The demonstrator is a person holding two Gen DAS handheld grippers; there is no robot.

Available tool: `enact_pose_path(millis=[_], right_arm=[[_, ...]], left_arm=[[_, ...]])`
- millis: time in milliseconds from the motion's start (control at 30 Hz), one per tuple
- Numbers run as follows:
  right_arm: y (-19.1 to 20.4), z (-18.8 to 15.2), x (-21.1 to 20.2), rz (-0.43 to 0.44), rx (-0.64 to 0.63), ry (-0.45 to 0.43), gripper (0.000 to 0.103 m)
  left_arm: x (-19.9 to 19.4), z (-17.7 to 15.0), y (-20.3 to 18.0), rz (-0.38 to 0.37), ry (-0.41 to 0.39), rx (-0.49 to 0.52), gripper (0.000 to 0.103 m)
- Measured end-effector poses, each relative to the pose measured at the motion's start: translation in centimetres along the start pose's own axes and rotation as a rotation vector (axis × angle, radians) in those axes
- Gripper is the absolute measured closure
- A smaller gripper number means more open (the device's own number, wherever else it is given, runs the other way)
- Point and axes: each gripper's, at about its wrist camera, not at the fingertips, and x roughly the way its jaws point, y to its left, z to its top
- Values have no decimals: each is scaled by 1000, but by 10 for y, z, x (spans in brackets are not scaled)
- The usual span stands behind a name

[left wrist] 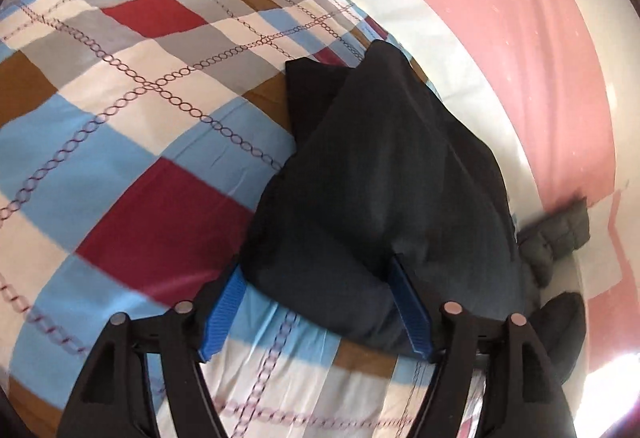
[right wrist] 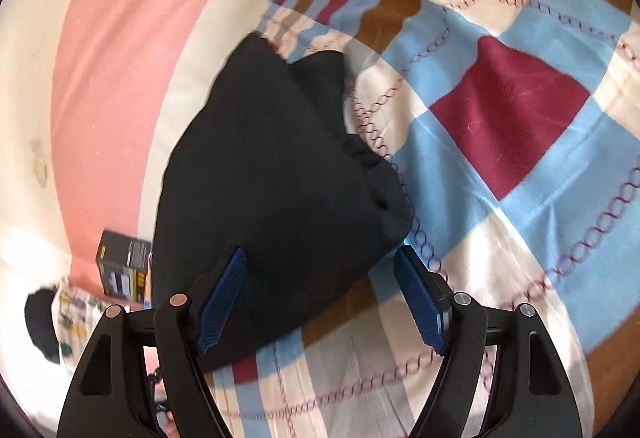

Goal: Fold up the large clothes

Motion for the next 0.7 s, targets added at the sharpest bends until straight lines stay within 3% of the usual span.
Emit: enact_pose_path(millis=[267, 333, 433, 500, 600, 700], right_arm=[[1, 12, 13, 15, 47, -27, 22], [3, 14, 16, 1, 56, -22, 23], [11, 13, 12, -33, 21, -18, 41], [18, 12, 6, -43, -2, -16, 52], [23, 11, -7, -33, -14, -8, 61], [26, 5, -25, -9, -18, -6, 63]], left_arm=[[22, 13, -17, 19, -25, 20, 21], [24, 15, -22, 37, -29, 34, 26], [20, 16, -32, 69, -27, 90, 44], [12, 15, -42, 94, -29, 146, 61], [-1, 17, -51, 105, -17, 182, 67], [-22, 14, -57, 98, -11, 191, 69]])
